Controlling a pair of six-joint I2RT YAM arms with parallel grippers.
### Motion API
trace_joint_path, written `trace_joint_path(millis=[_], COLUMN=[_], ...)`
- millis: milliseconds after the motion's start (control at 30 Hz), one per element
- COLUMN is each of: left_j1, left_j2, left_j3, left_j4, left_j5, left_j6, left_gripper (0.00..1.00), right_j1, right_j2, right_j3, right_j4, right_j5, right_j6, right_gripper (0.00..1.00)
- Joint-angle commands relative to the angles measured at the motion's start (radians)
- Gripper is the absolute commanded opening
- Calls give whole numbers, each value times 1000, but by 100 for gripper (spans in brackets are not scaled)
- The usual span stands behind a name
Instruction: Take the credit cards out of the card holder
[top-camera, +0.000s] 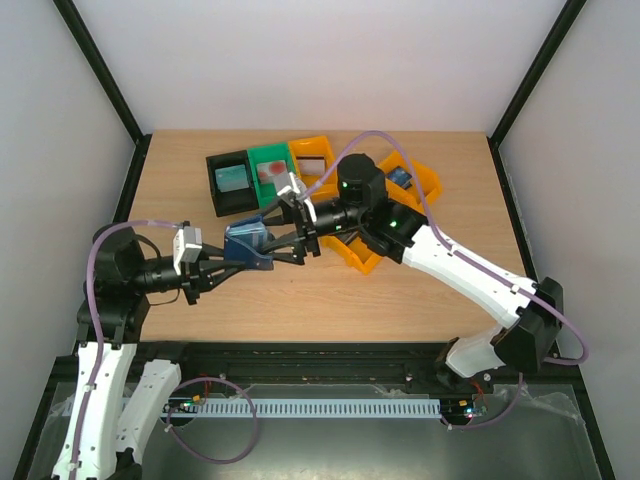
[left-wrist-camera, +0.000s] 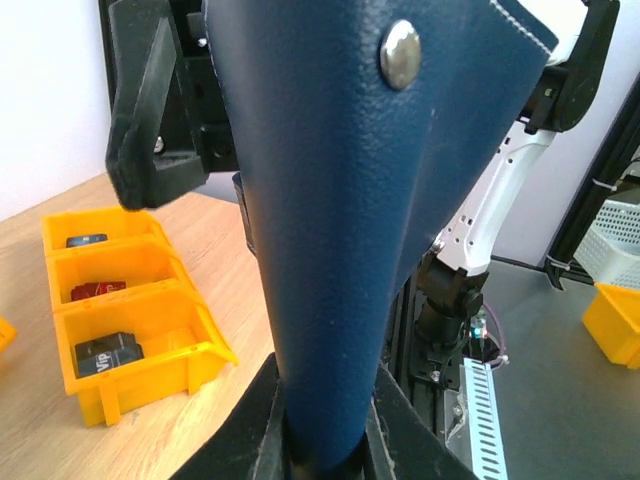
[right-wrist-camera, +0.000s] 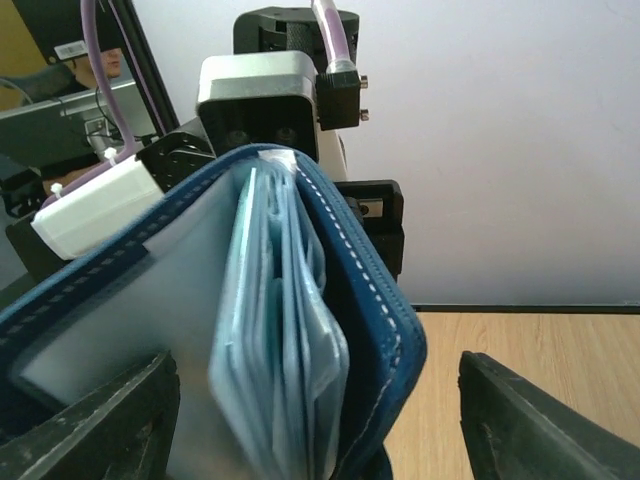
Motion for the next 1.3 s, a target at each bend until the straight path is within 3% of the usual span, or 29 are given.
trace_joint_path(millis=[0,200,233,267,367,400,500,700,767,867,1267], left_j1=[0,0,0,0,0,0,0,-10,-27,-53,-83], left_j2=[-7,-12,-13,-18,-35,-36,-33,-41,-44,-43,-2], left_j3=[-5,-18,-25,-36,-75,-86,-110,-130,-132,-126,-95], left_j4=[44,72,92,121,210,225,230,217,231,243,230], left_j5=[-11,-31,-52,-93,-366,-509,-758,-706,-736,-785,-1126], left_j6=[-9,-30,-63,-103,-210,-225,-205,-138,-125,-80,35], left_gripper=[2,2,2,5,50,58,65,74,81,99,100], right_j1=[37,39,39,40,39,40,40,177,232,281,331], right_j2=[30,52,52,52,53,54,72,185,239,290,339], right_j3=[27,24,24,24,31,35,64,242,316,381,470], right_j4=[68,104,106,104,90,84,25,-252,-307,-329,-353], right_j5=[26,45,67,89,223,301,621,1283,1410,1443,1360], right_j6=[48,111,119,128,166,185,280,336,334,339,298], right_gripper=[72,13,4,2,2,2,2,2,2,1,2])
